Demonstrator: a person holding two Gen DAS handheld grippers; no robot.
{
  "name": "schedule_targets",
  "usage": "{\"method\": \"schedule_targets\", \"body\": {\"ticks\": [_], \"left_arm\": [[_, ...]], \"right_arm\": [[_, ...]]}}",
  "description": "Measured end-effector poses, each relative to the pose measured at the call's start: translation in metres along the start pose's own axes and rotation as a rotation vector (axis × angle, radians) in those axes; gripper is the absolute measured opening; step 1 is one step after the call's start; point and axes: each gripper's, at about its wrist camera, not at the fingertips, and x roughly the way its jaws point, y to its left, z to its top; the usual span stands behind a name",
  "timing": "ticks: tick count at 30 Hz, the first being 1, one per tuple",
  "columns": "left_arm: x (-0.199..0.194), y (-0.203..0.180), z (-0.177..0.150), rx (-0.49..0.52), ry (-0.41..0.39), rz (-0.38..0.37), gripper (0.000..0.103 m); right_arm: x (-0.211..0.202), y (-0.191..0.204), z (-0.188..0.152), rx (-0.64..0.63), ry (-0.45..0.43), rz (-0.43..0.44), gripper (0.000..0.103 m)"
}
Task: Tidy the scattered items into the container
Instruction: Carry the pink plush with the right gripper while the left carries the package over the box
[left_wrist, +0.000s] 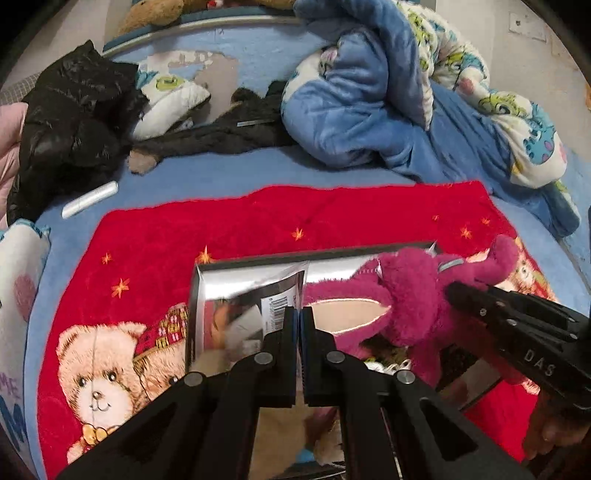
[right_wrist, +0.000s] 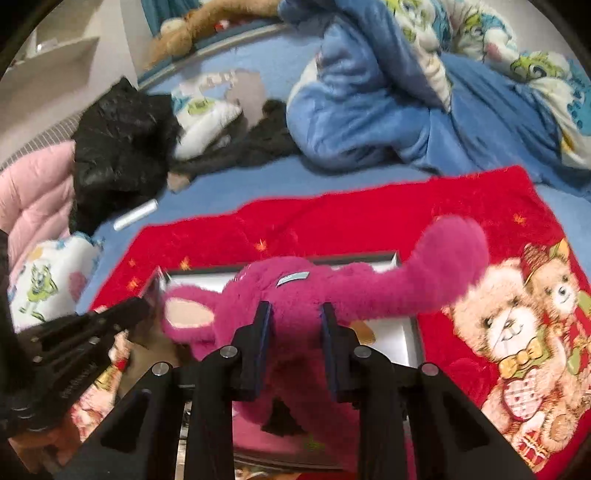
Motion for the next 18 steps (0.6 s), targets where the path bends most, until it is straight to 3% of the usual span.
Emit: {"method": "schedule_targets", "body": {"ticks": [8, 18], "left_arm": [[0.02, 0.005, -0.024, -0.03, 0.025, -0.004, 0.002], [0.019, 0.001, -0.027, -0.02, 0.019, 0.01, 0.004]], "right_arm": [[0.01, -0.006, -0.013, 0.013, 0.011, 0.017, 0.024], [0.012, -0.007, -0.02, 0.022, 0.023, 0.02, 0.024]]}}
